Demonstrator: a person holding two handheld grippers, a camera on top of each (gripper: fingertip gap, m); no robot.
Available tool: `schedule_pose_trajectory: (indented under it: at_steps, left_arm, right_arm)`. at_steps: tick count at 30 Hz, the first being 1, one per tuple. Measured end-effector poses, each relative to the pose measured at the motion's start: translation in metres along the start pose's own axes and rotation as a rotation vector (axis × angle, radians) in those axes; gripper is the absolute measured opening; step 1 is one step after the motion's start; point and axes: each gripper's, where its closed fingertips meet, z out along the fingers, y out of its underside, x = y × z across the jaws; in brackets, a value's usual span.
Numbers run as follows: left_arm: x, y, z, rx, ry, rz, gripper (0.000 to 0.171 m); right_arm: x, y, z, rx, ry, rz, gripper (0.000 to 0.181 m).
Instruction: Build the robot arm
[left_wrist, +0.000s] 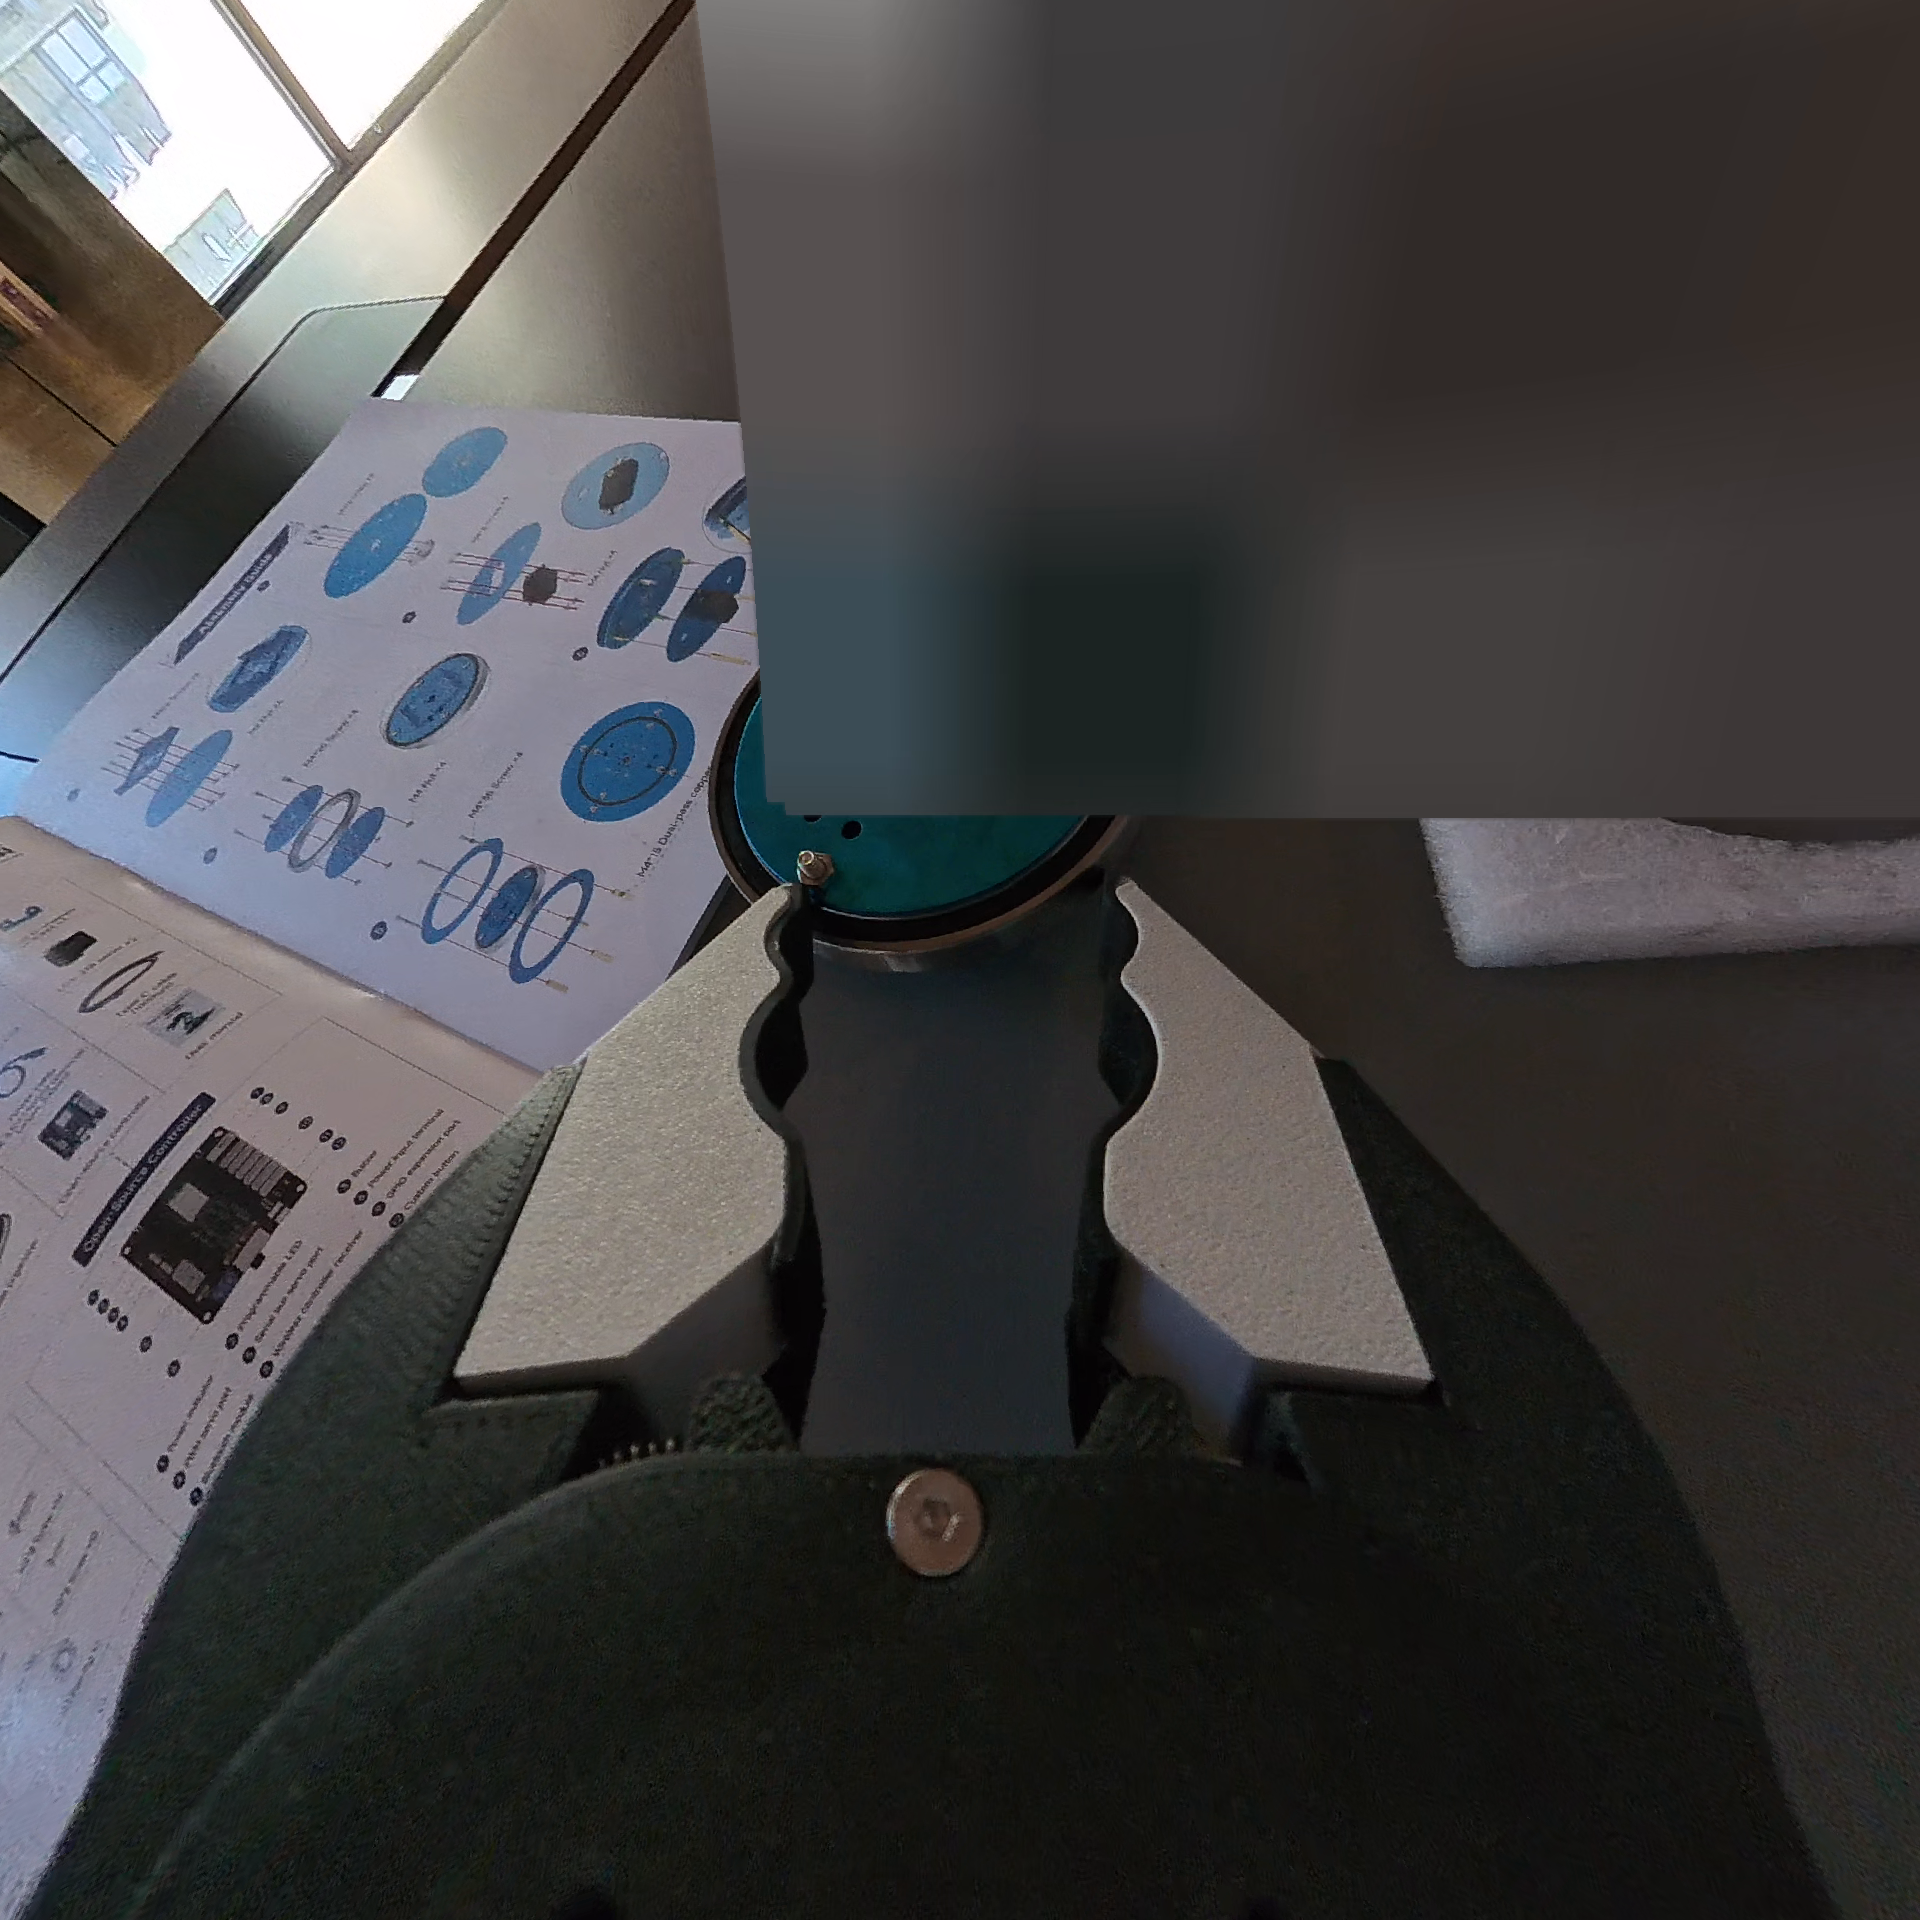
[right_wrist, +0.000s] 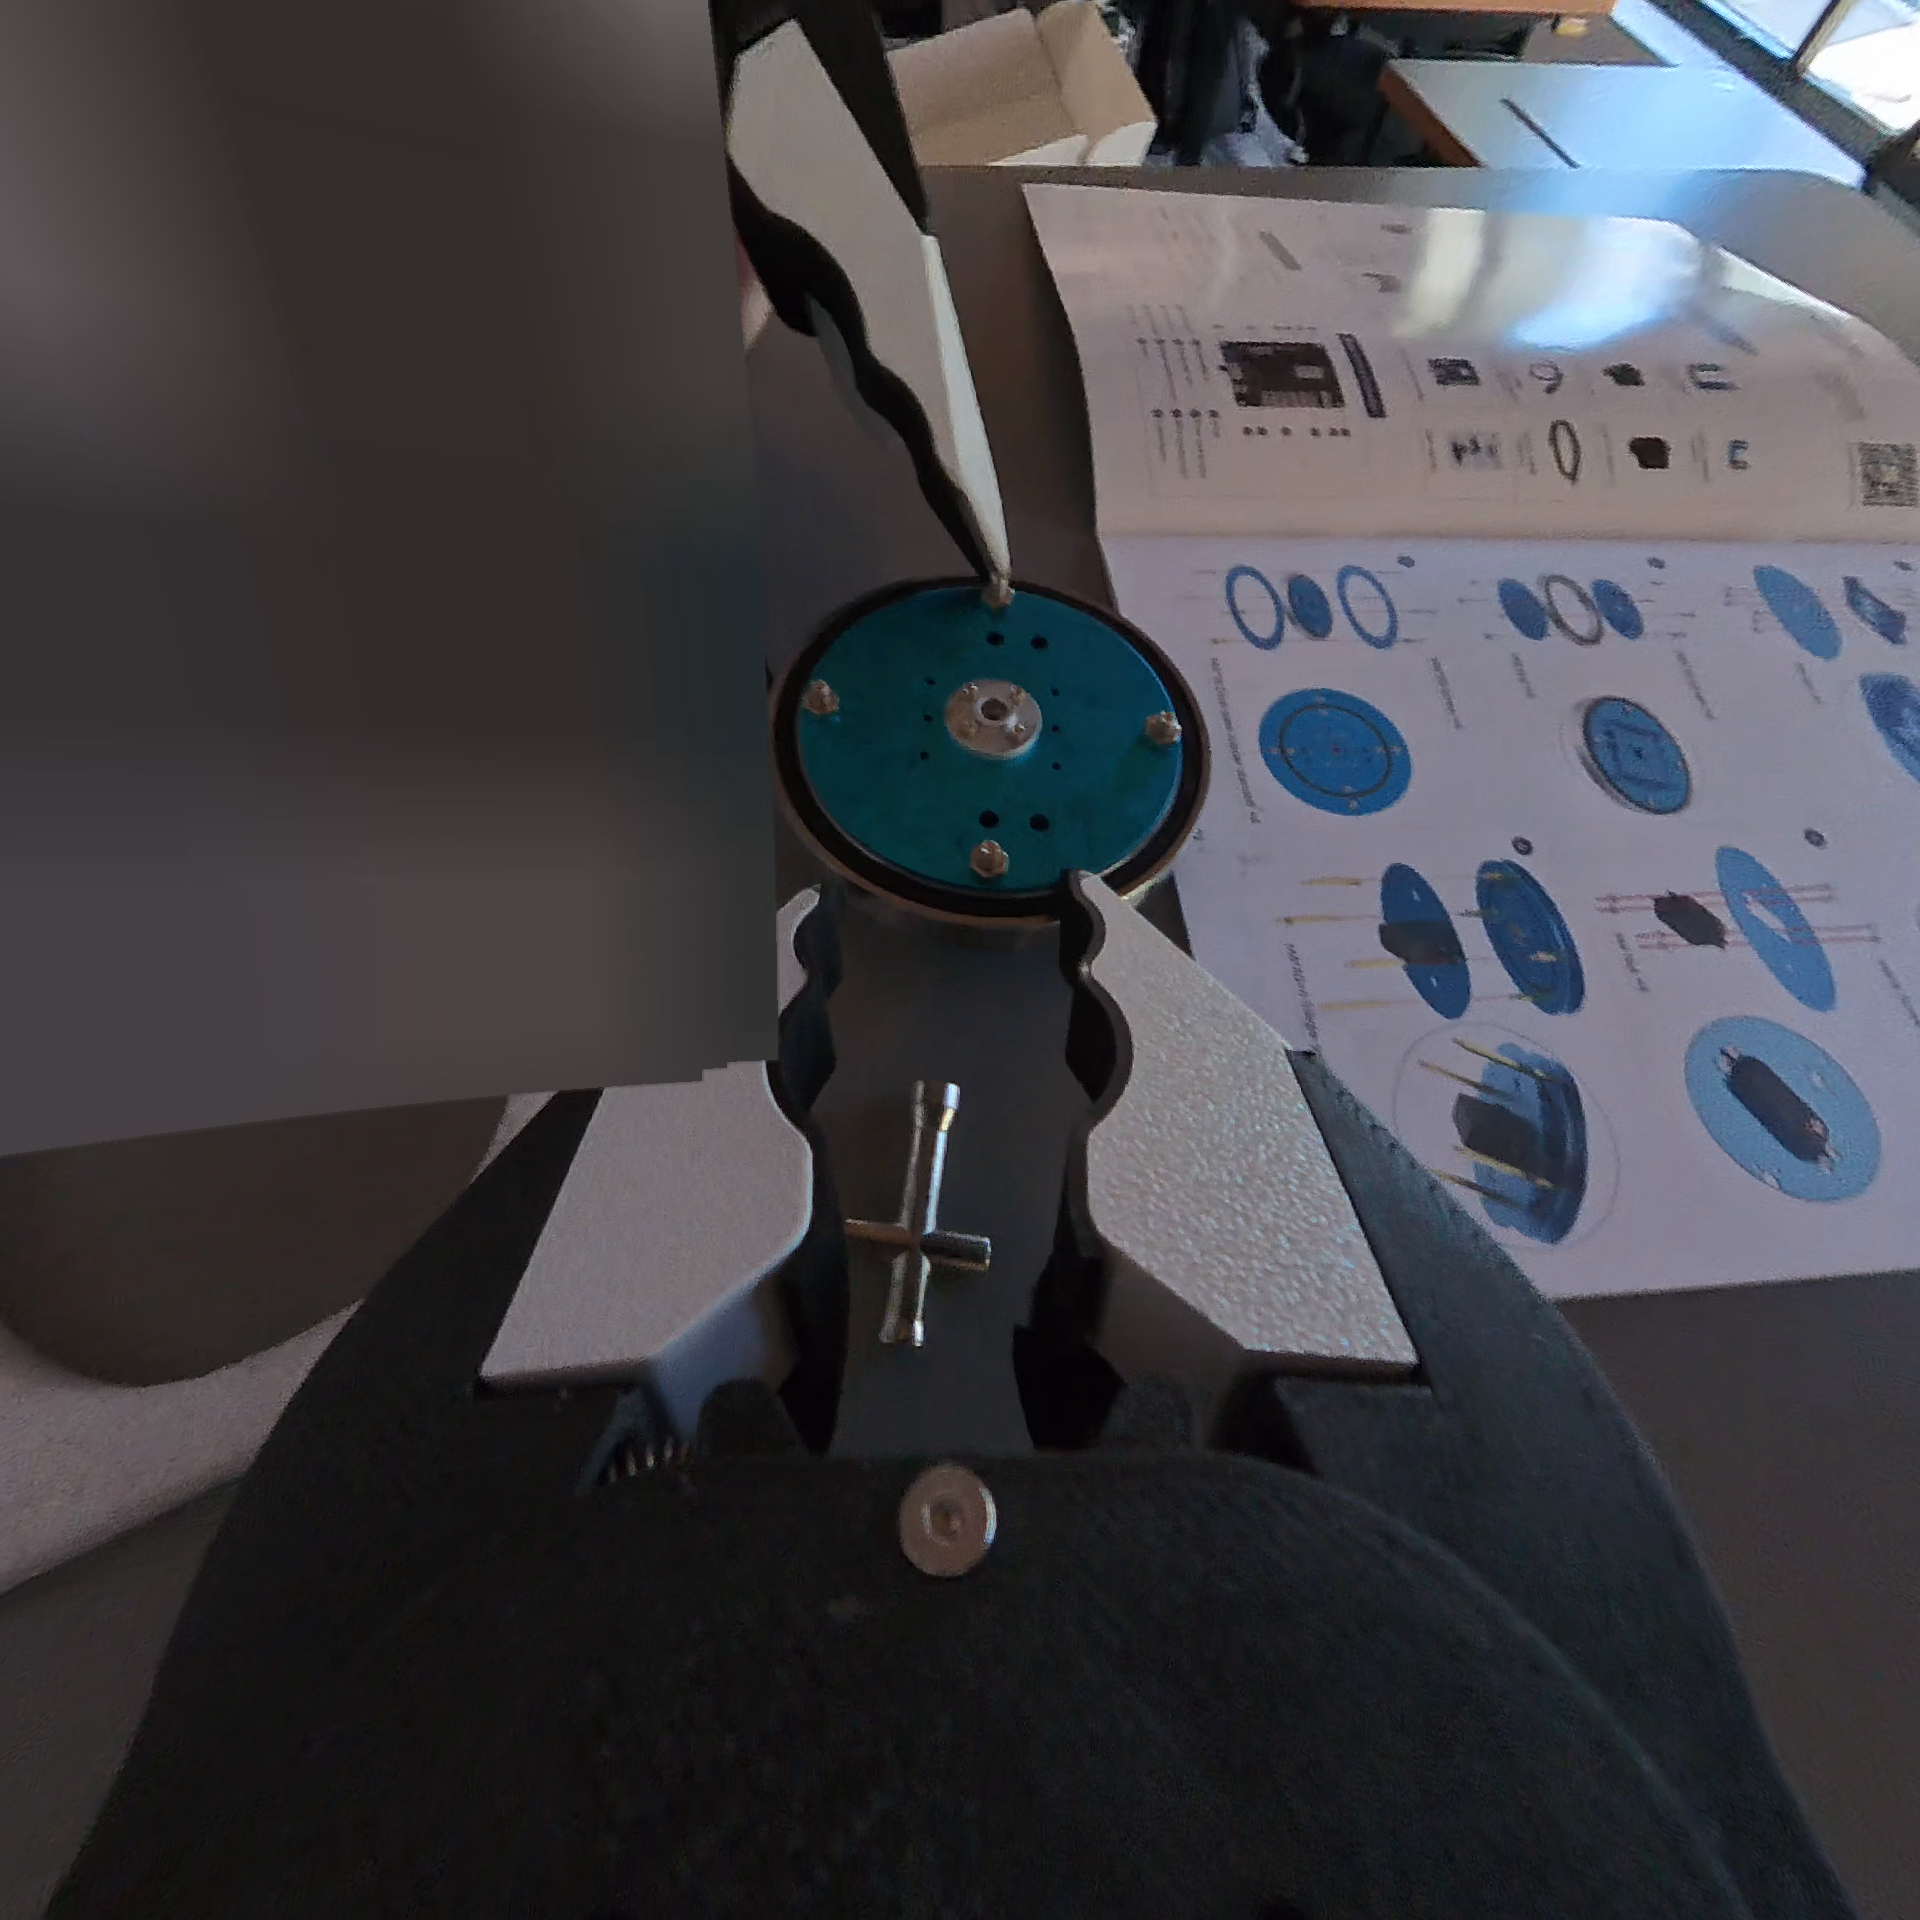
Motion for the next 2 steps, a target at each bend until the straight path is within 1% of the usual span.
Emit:
schedule_pose_trajectory:
  at_steps: [2]
  left_arm:
    - [0.0000, 0.0002, 0.0001, -0.001, 0.000, 0.000, 0.055]
  right_arm:
    - [-0.0015, -0.0015, -0.0009, 0.011, -0.011, -0.003, 0.037]
